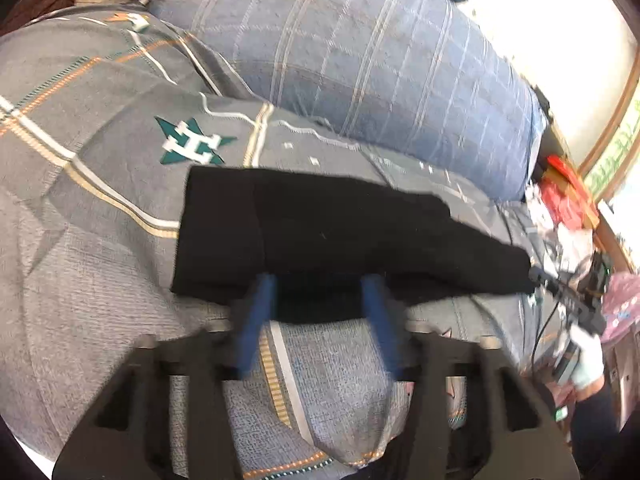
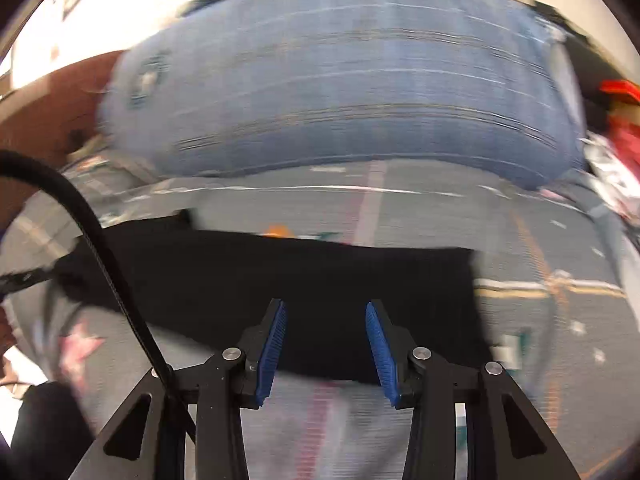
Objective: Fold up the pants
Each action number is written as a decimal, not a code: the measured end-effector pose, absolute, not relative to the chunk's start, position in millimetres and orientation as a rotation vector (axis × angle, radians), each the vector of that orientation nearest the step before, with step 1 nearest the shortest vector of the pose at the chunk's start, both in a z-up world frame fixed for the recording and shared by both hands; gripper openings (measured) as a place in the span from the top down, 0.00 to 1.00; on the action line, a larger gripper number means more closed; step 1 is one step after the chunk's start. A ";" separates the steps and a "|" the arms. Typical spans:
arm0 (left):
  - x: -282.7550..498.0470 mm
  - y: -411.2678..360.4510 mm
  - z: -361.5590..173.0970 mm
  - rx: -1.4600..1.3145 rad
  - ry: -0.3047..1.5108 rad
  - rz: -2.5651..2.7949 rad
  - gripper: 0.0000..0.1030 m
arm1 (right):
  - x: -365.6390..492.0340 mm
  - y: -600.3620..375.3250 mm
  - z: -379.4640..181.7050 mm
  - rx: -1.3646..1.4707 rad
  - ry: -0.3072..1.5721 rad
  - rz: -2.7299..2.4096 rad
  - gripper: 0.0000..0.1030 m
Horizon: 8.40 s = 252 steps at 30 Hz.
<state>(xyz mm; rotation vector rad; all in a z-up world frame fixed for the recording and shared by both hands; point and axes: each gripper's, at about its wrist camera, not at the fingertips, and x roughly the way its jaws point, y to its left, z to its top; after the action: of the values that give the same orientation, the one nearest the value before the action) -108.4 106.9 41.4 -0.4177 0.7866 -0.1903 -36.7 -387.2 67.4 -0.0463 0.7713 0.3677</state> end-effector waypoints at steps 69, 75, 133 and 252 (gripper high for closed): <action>-79.6 57.9 51.9 -0.192 0.830 -0.063 0.80 | -38.2 -259.8 81.0 -0.048 0.768 0.699 0.63; -73.0 36.2 51.4 -0.159 0.834 -0.086 0.80 | -41.7 -291.2 78.3 0.022 0.765 0.636 0.61; 80.8 -260.2 52.3 0.120 1.027 -0.842 0.80 | -58.3 -497.0 17.1 0.564 0.769 0.310 0.46; -49.8 27.1 42.9 -0.192 0.899 -0.085 0.71 | -6.6 -289.7 78.6 0.223 0.877 0.585 0.60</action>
<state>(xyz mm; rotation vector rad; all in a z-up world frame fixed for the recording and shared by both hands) -49.8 27.1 42.9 -0.1924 0.8990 -0.0851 -6.6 -289.7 78.6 0.2232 0.8769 0.5846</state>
